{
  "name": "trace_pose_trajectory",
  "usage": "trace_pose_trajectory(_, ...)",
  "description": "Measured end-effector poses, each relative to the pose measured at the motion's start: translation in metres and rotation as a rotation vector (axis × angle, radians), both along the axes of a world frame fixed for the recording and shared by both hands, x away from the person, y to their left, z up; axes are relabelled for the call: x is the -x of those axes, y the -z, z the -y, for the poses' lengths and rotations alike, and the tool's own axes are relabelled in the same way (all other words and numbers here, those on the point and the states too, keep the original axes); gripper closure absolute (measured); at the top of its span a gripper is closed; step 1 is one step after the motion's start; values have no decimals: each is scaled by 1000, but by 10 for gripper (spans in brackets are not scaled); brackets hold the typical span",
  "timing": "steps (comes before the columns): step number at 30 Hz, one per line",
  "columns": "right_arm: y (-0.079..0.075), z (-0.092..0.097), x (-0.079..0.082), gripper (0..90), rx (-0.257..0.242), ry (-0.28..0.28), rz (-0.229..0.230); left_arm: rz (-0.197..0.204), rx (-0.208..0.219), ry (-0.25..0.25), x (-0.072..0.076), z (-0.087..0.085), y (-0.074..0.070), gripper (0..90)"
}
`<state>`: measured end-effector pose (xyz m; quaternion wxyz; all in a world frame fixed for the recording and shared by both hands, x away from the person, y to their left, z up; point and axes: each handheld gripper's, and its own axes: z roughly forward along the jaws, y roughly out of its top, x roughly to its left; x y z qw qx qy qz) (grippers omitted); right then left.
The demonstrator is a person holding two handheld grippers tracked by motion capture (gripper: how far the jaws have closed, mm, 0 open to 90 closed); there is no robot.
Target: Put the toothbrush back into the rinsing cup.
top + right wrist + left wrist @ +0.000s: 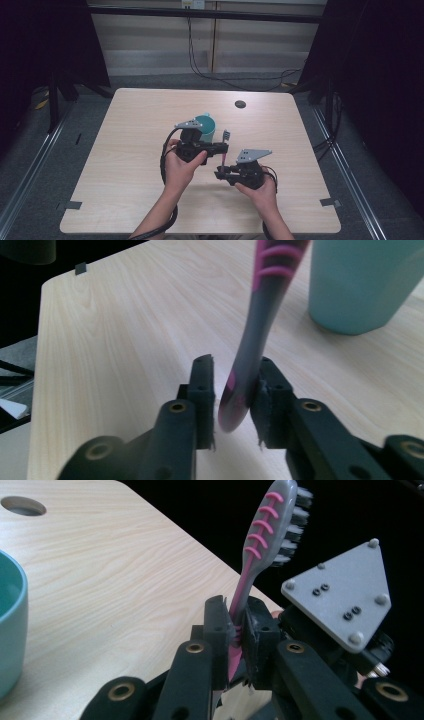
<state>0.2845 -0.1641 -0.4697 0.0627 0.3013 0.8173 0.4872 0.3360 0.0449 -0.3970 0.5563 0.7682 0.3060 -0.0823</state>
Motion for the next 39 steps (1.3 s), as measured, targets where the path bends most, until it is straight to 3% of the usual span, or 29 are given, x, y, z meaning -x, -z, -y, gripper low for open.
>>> trace_pose_trajectory(7,4,2,-2,452,19,20,-22,5,0,-17,-3,-10,-8,828)
trace_pose_trajectory(9,6,8,-2,367,48,34,-18,10,-3,-28,-4,-16,-10,828)
trace_pose_trajectory(16,15,25,-2,191,108,106,-50,18,-1,-64,-8,-31,-15,828)
trace_pose_trajectory(20,23,31,0,159,191,138,-56,21,-7,-78,-9,-36,-16,828)
trace_pose_trajectory(27,37,43,4,136,254,178,-59,33,-19,-108,-13,-47,-21,828)
trace_pose_trajectory(30,38,47,6,134,241,184,-60,34,-21,-121,-16,-51,-24,828)
trace_pose_trajectory(33,39,49,10,131,269,173,-35,35,-27,-135,-18,-55,-25,827)
trace_pose_trajectory(39,42,53,14,127,263,164,-7,45,-39,-159,-22,-61,-28,827)
